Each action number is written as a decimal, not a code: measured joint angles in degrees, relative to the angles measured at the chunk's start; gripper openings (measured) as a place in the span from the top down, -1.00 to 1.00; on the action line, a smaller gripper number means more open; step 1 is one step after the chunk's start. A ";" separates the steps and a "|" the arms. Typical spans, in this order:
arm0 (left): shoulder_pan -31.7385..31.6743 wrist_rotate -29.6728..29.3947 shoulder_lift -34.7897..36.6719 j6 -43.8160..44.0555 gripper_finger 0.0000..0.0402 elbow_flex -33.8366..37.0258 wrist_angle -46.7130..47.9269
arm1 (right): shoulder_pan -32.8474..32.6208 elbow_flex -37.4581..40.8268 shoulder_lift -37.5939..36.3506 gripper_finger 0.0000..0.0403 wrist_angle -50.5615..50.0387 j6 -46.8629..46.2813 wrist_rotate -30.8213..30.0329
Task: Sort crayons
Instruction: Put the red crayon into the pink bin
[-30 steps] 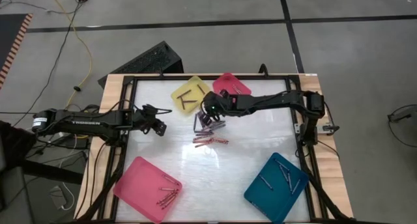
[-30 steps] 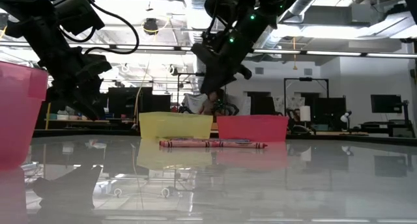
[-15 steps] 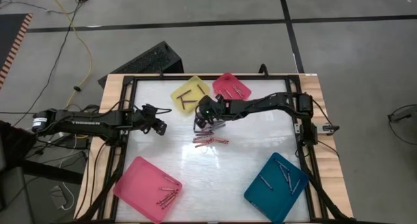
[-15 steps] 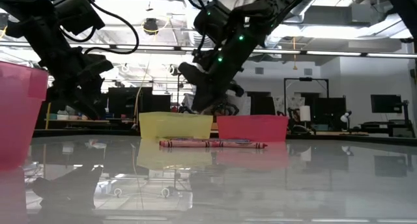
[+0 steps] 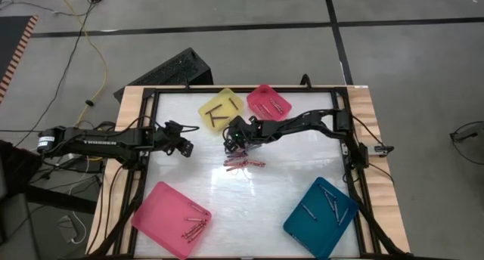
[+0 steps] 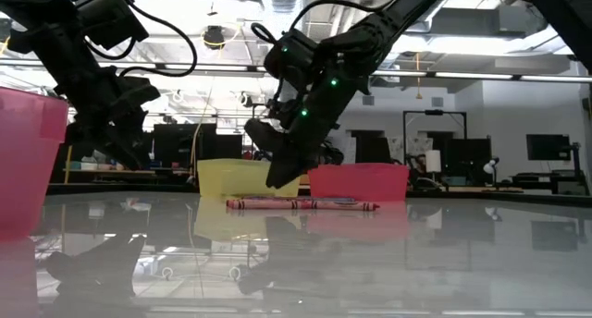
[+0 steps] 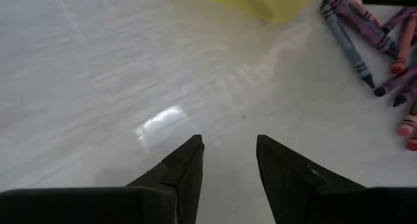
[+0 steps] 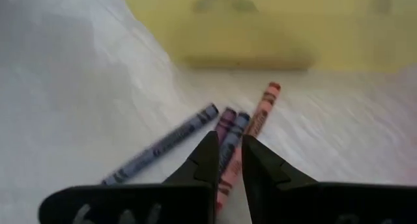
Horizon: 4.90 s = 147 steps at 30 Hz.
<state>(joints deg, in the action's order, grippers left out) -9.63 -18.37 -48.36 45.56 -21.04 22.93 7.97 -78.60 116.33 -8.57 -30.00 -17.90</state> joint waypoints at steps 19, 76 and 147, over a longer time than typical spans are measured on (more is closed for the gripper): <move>0.00 -0.36 -0.02 -0.31 0.34 0.00 0.08 | 0.11 -0.91 0.23 0.69 -5.95 -5.29 2.54; 0.02 0.08 -0.02 -0.94 0.34 0.00 0.32 | -1.93 -5.54 4.92 0.69 2.39 -7.35 -0.14; 0.02 2.00 -0.02 -1.53 0.34 0.00 0.34 | -5.07 -11.97 4.02 0.99 -6.70 -5.91 -3.05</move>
<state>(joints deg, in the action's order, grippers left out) -9.61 -16.37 -48.38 44.03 -21.04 23.27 2.90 -90.57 120.36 -15.27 -35.91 -20.95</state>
